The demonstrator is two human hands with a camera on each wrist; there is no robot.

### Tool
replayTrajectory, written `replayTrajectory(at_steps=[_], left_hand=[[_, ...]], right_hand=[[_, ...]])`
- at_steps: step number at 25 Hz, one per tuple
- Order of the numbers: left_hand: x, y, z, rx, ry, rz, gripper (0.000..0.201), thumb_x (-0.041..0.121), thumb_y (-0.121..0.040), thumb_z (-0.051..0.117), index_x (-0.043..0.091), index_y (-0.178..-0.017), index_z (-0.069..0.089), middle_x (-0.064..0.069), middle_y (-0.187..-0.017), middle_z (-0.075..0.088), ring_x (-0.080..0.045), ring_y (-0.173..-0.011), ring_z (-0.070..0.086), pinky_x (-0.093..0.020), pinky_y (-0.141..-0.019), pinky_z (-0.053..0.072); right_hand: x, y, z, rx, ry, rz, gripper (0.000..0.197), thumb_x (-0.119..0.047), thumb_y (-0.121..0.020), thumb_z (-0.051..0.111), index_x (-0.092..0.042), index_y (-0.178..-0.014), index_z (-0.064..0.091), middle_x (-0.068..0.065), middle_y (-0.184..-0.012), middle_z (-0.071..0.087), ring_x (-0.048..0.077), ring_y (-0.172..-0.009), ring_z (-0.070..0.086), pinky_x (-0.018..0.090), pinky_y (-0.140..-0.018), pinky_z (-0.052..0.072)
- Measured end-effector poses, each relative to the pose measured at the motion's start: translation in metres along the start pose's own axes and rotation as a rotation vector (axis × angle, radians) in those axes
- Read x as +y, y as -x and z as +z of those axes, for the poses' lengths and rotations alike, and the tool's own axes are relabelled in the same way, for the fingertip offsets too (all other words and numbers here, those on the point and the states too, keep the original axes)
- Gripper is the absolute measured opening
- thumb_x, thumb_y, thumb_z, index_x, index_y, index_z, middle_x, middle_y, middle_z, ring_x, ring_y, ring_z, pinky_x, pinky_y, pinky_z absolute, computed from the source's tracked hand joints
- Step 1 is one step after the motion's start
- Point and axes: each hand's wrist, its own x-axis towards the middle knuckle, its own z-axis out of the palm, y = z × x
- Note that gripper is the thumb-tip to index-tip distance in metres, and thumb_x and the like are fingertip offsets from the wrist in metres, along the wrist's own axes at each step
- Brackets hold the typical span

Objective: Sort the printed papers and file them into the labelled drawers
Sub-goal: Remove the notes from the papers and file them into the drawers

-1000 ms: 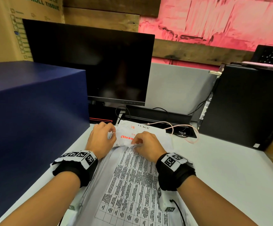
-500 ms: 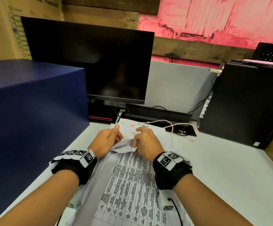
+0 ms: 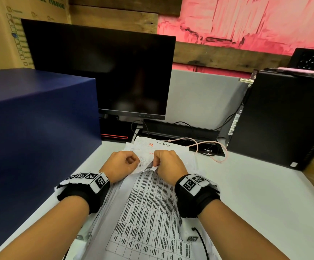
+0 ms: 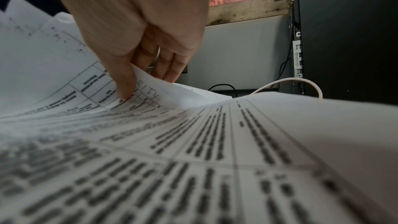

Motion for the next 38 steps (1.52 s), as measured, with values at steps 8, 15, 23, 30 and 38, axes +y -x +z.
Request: replayTrajectory(at_steps=[8, 15, 23, 30, 38], left_hand=[[-0.007, -0.003, -0.006, 0.163, -0.164, -0.064, 0.033, 0.025, -0.086, 0.067, 0.025, -0.117, 0.055, 0.006, -0.105, 0.050, -0.012, -0.083, 0.052, -0.032, -0.082, 0.051], [-0.002, -0.001, -0.008, 0.218, -0.123, -0.030, 0.012, 0.020, -0.087, 0.065, 0.025, -0.096, 0.058, 0.007, -0.088, 0.058, -0.009, -0.072, 0.052, -0.026, -0.069, 0.047], [0.006, 0.001, -0.007, 0.237, -0.018, 0.047, 0.012, 0.022, -0.086, 0.069, 0.023, -0.079, 0.060, 0.009, -0.072, 0.061, -0.006, -0.070, 0.057, -0.009, -0.057, 0.038], [0.011, 0.004, -0.004, 0.125, 0.152, 0.049, 0.013, 0.030, -0.082, 0.074, 0.020, -0.076, 0.067, 0.004, -0.062, 0.064, 0.000, -0.054, 0.056, -0.011, -0.054, 0.042], [0.007, 0.005, -0.007, 0.069, 0.086, 0.117, 0.017, 0.031, -0.077, 0.078, 0.023, -0.068, 0.065, 0.006, -0.081, 0.066, -0.008, -0.080, 0.059, -0.018, -0.073, 0.045]], right_hand=[[0.001, 0.002, -0.001, 0.022, 0.046, -0.059, 0.023, 0.001, -0.082, 0.063, -0.019, -0.091, 0.059, 0.000, -0.093, 0.064, 0.021, -0.085, 0.061, 0.034, -0.073, 0.054], [-0.002, 0.001, -0.001, -0.020, 0.054, -0.041, 0.030, 0.010, -0.076, 0.055, -0.019, -0.079, 0.061, -0.003, -0.088, 0.057, 0.021, -0.083, 0.059, 0.032, -0.069, 0.050], [0.001, -0.003, 0.004, -0.003, 0.067, -0.048, 0.023, 0.004, -0.082, 0.059, -0.018, -0.090, 0.062, 0.000, -0.097, 0.061, 0.021, -0.090, 0.060, 0.035, -0.076, 0.053], [0.000, 0.002, 0.002, 0.014, 0.068, -0.065, 0.048, -0.004, -0.084, 0.064, -0.024, -0.124, 0.047, 0.003, -0.108, 0.060, 0.022, -0.098, 0.056, 0.035, -0.078, 0.049], [0.001, 0.001, 0.002, 0.005, 0.070, -0.045, 0.043, -0.005, -0.083, 0.066, -0.021, -0.118, 0.047, 0.003, -0.107, 0.060, 0.022, -0.096, 0.056, 0.037, -0.079, 0.051]])
